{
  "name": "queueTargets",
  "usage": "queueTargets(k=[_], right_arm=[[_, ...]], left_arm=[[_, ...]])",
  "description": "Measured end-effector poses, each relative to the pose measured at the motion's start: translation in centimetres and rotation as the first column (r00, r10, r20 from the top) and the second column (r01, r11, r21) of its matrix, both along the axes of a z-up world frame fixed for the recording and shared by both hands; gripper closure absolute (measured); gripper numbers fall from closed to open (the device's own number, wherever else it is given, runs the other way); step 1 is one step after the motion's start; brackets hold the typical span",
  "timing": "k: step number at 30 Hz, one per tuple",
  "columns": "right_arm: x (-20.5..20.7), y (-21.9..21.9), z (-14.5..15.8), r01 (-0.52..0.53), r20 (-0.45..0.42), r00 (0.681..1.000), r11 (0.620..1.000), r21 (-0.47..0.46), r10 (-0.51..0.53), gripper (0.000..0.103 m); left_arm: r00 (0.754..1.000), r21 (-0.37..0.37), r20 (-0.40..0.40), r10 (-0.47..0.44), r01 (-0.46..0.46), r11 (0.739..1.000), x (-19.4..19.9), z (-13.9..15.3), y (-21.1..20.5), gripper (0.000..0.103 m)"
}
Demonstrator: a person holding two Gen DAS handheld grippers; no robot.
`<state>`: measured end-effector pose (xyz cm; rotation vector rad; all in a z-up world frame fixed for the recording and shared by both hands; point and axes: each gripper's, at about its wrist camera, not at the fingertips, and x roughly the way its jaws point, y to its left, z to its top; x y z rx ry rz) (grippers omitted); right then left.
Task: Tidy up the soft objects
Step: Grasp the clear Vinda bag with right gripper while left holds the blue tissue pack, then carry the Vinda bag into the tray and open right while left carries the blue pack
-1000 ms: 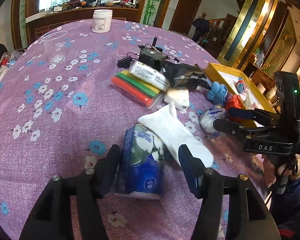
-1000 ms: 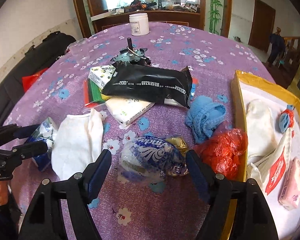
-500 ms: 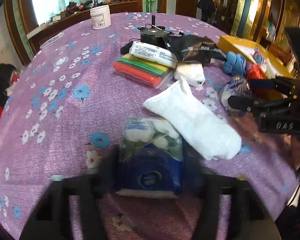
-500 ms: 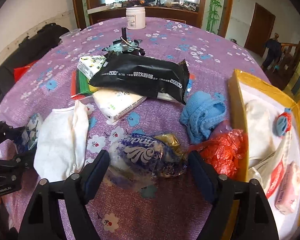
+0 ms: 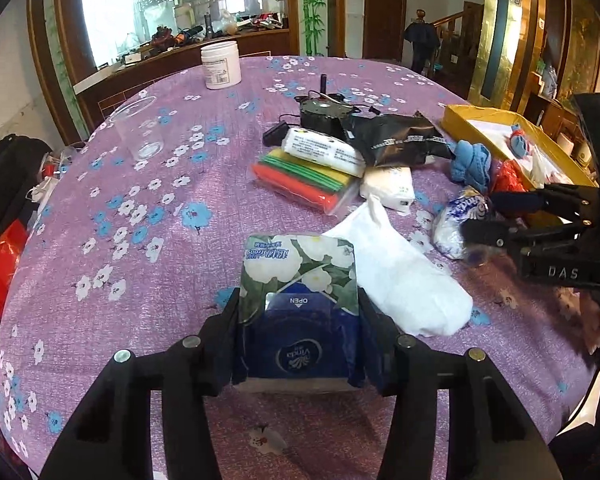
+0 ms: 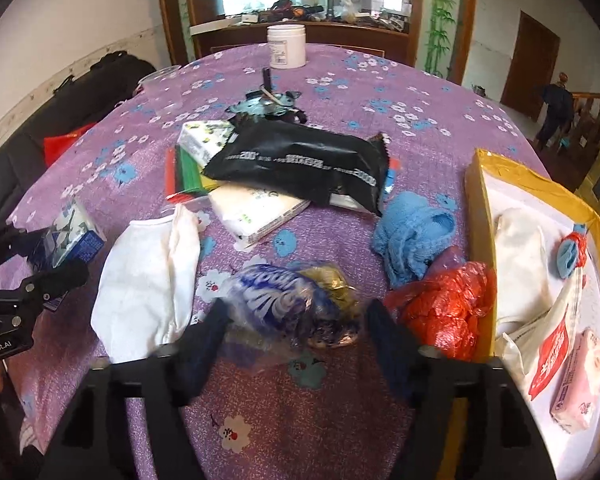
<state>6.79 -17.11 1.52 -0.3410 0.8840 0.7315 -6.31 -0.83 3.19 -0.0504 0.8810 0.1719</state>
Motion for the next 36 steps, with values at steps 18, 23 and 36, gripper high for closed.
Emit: queueTargets(k=[18,23,36], right_arm=[[-0.2,-0.7,0.7,0.024,0.013,1.000,0.998,0.061,-0.025,0.017],[-0.5,-2.0,2.3,0.036,0.020,0.999,0.992,0.120,-0.039,0.017],[1.3,-8.7,5.0,0.171,0.018,0.983,0.956,0.238,-0.181,0.017]], left_arm=[[0.999,-0.015,0.047,-0.026,0.026,1.000,-0.1,1.3,-1.3,0.052],[0.996,-0.016,0.068,-0.053,0.055,0.998,0.5,2.2,-2.3,0.052],[0.974,-0.057,0.116,-0.193,0.201,0.978,4.2,4.5,-8.4,0.052]])
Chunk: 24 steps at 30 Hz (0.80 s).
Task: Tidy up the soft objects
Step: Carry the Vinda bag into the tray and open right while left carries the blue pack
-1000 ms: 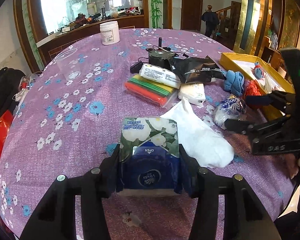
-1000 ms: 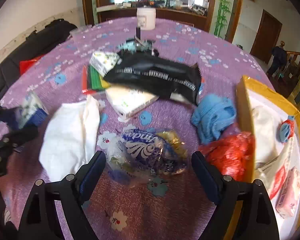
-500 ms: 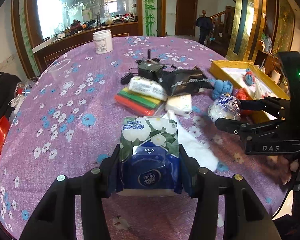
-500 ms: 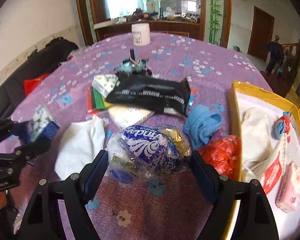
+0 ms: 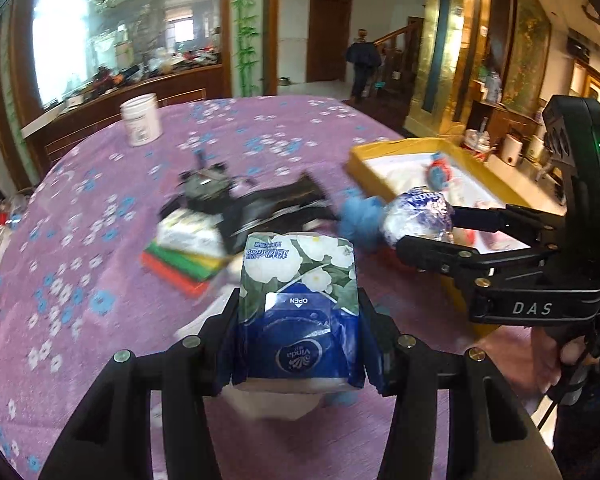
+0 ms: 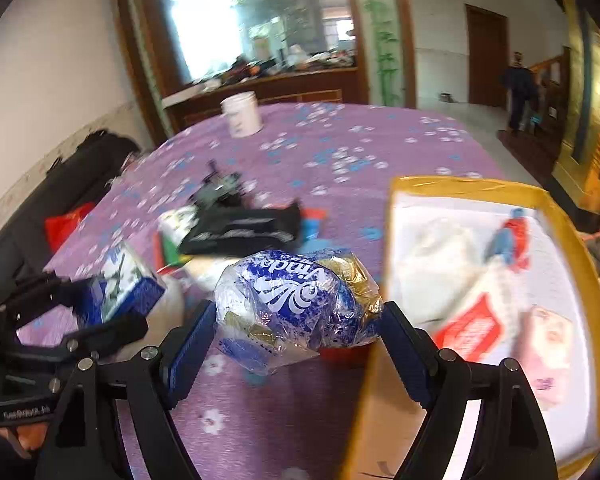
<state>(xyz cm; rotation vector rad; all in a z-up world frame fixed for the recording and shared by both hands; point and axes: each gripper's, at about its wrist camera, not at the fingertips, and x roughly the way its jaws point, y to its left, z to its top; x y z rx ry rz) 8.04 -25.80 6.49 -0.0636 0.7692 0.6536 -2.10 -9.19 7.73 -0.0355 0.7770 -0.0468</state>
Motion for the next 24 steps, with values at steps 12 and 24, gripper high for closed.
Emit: queueTargets(k=[12,24], right_arm=[[3.7,-9.9,0.8,0.221,-0.014,0.975,0.973,0.063,-0.221,0.017],[10.0,-14.3,0.7,0.354,-0.039,0.934,0.935,-0.022,-0.355,0.017]], left_arm=[[0.980,-0.034,-0.021,-0.199,0.198,0.980,4.9,0.6,-9.8,0.052],[0.945,-0.038,-0.072,-0.319,0.316,0.948,8.4,-1.6,-17.8,0.052]])
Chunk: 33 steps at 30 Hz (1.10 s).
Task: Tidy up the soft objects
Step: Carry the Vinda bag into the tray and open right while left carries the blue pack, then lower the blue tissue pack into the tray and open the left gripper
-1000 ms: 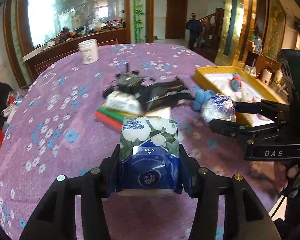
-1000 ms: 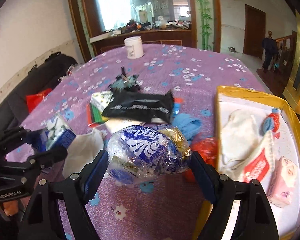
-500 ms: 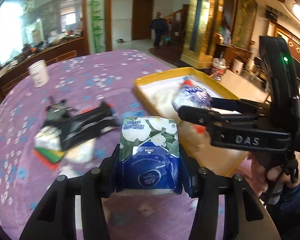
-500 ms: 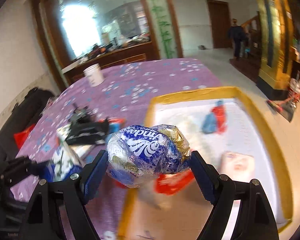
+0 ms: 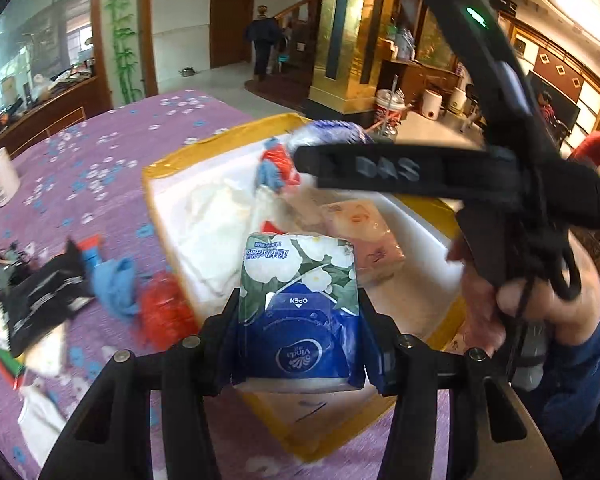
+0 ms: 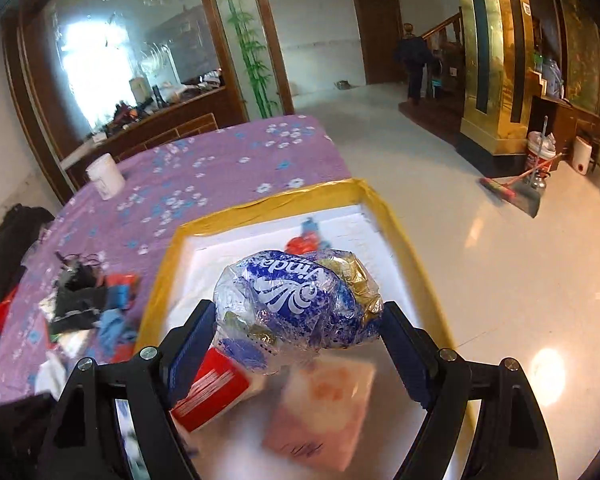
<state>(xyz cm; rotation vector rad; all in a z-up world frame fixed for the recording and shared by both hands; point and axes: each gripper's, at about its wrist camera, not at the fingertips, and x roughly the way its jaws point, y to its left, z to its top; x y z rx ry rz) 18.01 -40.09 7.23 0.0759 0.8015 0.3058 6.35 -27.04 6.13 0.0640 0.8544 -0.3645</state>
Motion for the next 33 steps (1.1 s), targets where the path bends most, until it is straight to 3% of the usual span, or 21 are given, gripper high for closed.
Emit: queueTargets(k=[8,26,33], right_arm=[[2.4,-0.9,-1.5,0.033,-0.056,0.998,0.999,0.025,-0.032,0.016],[3.3,0.7,-3.5,0.042,-0.147,0.987,0.993,-0.110,-0.058,0.015],[3.3,0.8,-3.7,0.051,-0.157,0.985,0.989,-0.139,-0.073,0.014]], left_arm=[[0.999,0.030,-0.012,-0.031,0.031,0.999,1.0,-2.6,-2.1,0.052],[0.999,0.031,0.035,-0.037,0.035,0.999,1.4,-3.9,-1.9,0.051],[0.997,0.063,0.068,-0.046,0.042,0.997,0.8,-3.7,-2.1,0.035]])
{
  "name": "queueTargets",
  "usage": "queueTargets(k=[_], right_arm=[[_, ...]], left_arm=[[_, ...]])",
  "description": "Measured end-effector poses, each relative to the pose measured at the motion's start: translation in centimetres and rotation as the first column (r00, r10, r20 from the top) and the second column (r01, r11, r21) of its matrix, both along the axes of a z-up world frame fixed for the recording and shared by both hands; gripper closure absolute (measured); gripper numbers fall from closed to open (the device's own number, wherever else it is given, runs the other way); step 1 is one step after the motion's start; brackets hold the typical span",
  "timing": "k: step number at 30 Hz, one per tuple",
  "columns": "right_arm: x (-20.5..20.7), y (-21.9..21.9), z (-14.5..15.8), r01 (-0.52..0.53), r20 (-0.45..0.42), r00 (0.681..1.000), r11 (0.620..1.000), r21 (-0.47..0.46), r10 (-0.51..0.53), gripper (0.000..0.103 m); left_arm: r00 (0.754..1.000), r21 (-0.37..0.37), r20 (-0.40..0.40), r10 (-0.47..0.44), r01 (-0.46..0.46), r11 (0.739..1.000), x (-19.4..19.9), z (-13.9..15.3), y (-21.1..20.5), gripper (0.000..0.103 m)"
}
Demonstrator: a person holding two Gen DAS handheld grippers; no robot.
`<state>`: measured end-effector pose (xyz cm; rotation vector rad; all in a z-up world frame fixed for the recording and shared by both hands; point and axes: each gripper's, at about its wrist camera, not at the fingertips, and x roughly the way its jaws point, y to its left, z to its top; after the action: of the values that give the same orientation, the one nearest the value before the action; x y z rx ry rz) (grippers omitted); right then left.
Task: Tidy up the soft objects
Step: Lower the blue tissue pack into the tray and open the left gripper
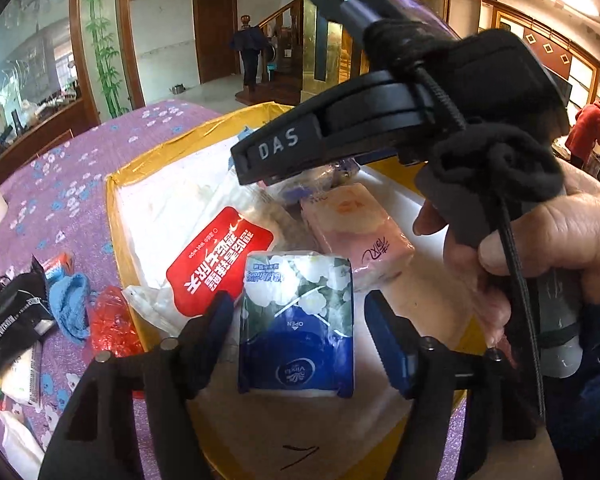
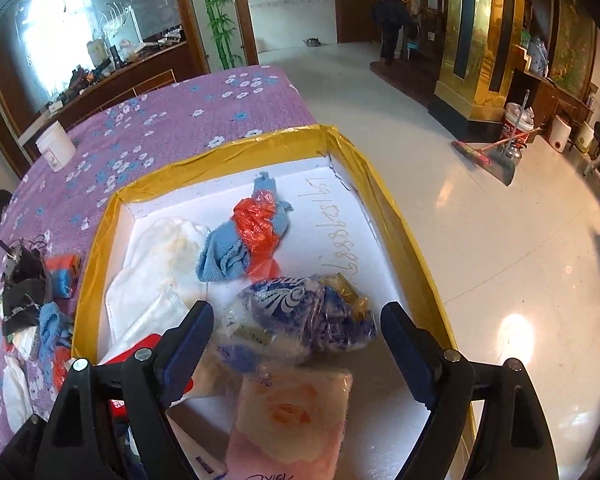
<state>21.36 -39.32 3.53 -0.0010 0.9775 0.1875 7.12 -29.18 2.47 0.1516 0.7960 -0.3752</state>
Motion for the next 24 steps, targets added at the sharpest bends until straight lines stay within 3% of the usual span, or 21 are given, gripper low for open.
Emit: queueTargets(k=[5,12,24], right_arm=[[-0.4,-0.6,0.4,0.009,0.006,1.000,1.000,0.025,-0.010,0.014],[-1.5,-2.1,1.4,0.026,0.031,0.999,0.988,0.150,-0.031,0.012],[-4.5,-3.4,3.2,0.029,0.059,0.997,0.984,0.178,-0.040,0.012]], left_arm=[[1.000,0.007,0.006,-0.002,0.002,1.000,-0.1,0.1,0.0,0.033],[0.999,0.027,0.041,-0.006,0.005,1.000,-0.5,0.4,-0.1,0.029],[0.996,0.052,0.085,0.005,-0.009,0.999,-1.5,0.7,-0.4,0.028]])
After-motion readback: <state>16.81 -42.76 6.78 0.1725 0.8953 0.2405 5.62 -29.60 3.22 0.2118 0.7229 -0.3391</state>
